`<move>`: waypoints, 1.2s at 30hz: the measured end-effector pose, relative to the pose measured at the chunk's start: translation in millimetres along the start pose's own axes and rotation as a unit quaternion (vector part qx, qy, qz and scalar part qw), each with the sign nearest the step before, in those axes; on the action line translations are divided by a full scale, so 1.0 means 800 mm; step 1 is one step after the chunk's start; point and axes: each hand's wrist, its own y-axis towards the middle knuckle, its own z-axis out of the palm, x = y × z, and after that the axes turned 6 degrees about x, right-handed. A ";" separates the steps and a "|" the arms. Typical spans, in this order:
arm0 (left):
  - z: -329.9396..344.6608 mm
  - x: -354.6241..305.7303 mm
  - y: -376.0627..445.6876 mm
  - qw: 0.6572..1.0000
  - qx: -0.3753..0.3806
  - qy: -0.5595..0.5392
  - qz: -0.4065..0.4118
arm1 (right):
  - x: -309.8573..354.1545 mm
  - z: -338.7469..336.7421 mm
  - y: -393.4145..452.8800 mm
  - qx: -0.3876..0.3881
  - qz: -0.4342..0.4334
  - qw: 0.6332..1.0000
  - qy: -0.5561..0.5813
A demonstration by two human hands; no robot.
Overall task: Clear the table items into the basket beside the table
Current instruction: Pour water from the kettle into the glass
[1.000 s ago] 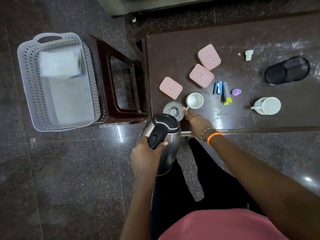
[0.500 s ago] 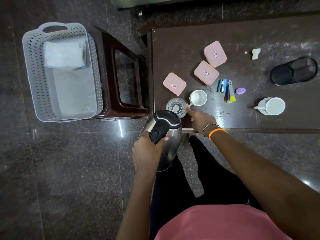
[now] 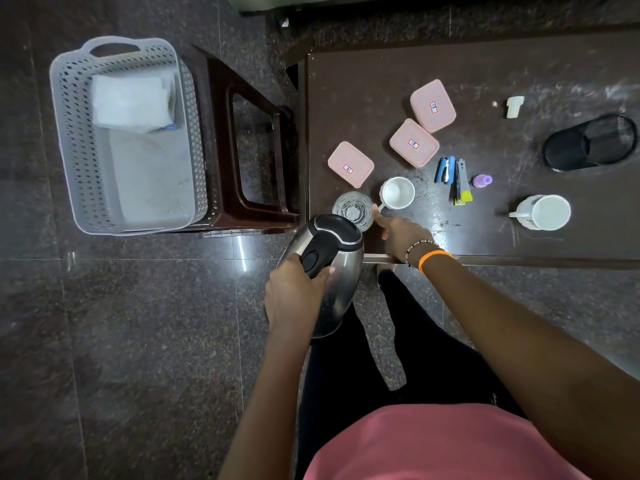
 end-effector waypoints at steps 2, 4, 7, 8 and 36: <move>-0.001 -0.001 -0.001 1.000 0.000 0.000 0.002 | 0.002 -0.001 -0.001 0.005 0.002 1.000 0.002; -0.002 -0.002 -0.002 1.000 0.001 0.000 0.004 | 0.003 -0.001 -0.002 0.010 0.000 1.000 -0.001; -0.003 -0.004 -0.002 1.000 0.010 -0.004 0.003 | 0.003 -0.003 -0.004 0.012 -0.009 1.000 -0.008; -0.003 -0.004 -0.002 1.000 0.014 -0.006 0.003 | 0.003 -0.004 -0.004 0.014 -0.013 1.000 -0.011; -0.006 -0.010 -0.008 0.999 0.040 0.008 -0.006 | 0.006 -0.007 -0.002 0.010 -0.013 0.998 -0.068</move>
